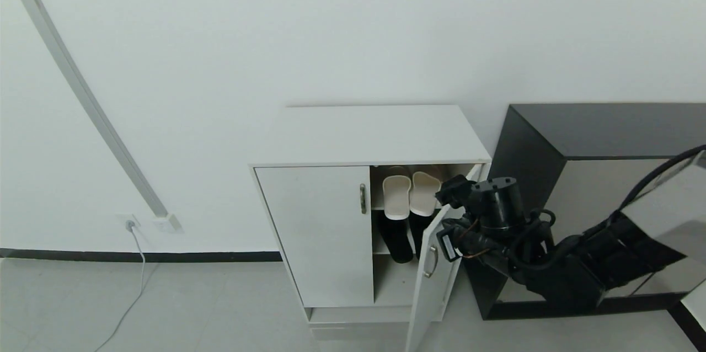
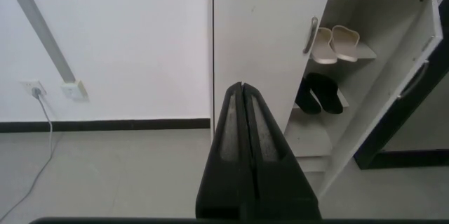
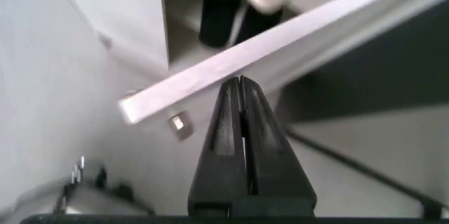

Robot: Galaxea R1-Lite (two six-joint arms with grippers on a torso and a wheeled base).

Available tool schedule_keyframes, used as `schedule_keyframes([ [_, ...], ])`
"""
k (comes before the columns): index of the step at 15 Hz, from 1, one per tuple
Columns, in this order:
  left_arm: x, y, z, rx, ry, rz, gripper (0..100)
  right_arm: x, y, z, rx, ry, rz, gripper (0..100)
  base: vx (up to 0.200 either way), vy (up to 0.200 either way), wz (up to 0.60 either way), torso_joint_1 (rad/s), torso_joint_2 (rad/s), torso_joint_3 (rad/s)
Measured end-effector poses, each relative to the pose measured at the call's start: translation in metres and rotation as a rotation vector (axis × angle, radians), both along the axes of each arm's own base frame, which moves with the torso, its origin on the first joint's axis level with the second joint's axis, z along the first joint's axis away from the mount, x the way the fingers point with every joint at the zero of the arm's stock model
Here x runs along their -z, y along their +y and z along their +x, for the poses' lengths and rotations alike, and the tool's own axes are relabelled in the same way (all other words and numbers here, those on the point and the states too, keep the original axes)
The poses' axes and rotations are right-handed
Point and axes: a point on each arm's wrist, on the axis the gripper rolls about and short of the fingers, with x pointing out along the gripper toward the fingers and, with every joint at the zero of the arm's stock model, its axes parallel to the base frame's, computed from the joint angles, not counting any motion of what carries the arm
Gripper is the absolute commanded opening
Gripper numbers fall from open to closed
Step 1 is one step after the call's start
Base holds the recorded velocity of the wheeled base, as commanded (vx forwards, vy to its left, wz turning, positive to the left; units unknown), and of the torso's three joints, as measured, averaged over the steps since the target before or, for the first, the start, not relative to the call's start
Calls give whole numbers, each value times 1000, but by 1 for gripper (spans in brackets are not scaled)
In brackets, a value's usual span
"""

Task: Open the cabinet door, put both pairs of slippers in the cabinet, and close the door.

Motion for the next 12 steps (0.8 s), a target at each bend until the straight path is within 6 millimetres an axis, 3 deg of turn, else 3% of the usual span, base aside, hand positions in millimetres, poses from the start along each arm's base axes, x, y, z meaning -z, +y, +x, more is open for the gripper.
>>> schedule_keyframes([
  [3,0,0,0,0,0,0,0,15,22,21,-35,-115,196,0,0,0,0,0,0,0],
  [6,0,0,0,0,0,0,0,29,31,27,-59,-87,253,0,0,0,0,0,0,0],
  [12,0,0,0,-1,0,0,0,30,21,5,-241,12,282,0,0,0,0,0,0,0],
])
